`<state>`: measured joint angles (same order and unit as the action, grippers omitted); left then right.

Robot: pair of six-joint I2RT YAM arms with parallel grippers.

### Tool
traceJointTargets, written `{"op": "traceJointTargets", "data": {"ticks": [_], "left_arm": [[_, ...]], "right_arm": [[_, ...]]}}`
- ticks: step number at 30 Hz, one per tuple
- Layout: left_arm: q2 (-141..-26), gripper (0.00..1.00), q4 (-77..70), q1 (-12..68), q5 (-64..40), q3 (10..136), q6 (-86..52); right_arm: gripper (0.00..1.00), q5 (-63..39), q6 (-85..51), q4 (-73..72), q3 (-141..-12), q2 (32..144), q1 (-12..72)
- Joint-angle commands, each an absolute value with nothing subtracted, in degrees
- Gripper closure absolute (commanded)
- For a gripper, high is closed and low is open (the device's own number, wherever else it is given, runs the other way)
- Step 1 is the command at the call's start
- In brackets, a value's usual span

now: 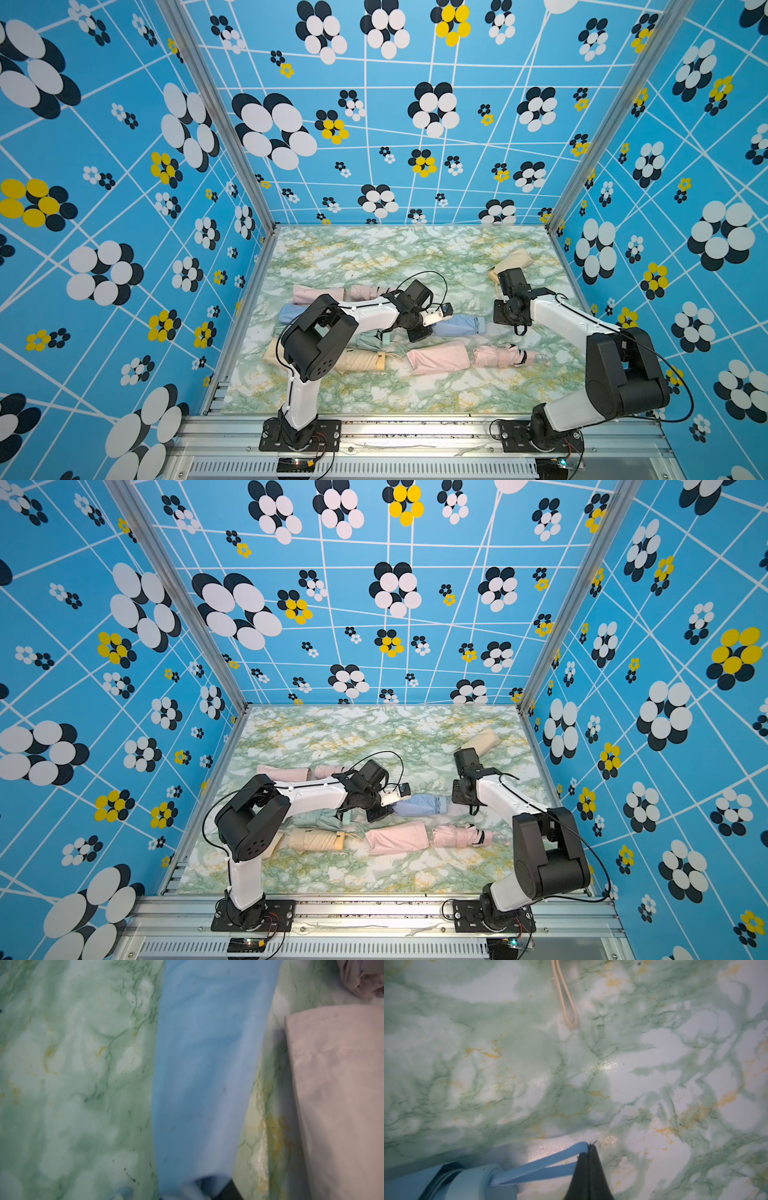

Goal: Take umbrellas out of sleeves
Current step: Take out the umbrella from the umbrella sleeve.

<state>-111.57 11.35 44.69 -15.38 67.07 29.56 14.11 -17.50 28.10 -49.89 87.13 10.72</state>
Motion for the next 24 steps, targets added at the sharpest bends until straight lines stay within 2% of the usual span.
{"op": "traceJointTargets", "data": {"ticks": [1,5,9,24], "left_arm": [[-111.79,0.84,16.96,44.23,-13.38,65.67,29.36],[-111.23,0.88,16.63,44.22,-12.66,65.12,29.44],[-111.14,1.0,16.99,44.21,-12.62,65.38,29.25],[-110.31,1.0,17.3,44.3,-12.25,64.95,27.43]], "right_arm": [[1.0,14.77,-16.83,29.0,-50.02,85.96,10.37],[1.0,15.07,-16.52,29.0,-49.85,85.86,10.4],[1.0,15.56,-16.14,29.07,-49.99,85.87,10.33],[1.0,17.79,-15.64,29.92,-49.84,85.28,9.49]]}}
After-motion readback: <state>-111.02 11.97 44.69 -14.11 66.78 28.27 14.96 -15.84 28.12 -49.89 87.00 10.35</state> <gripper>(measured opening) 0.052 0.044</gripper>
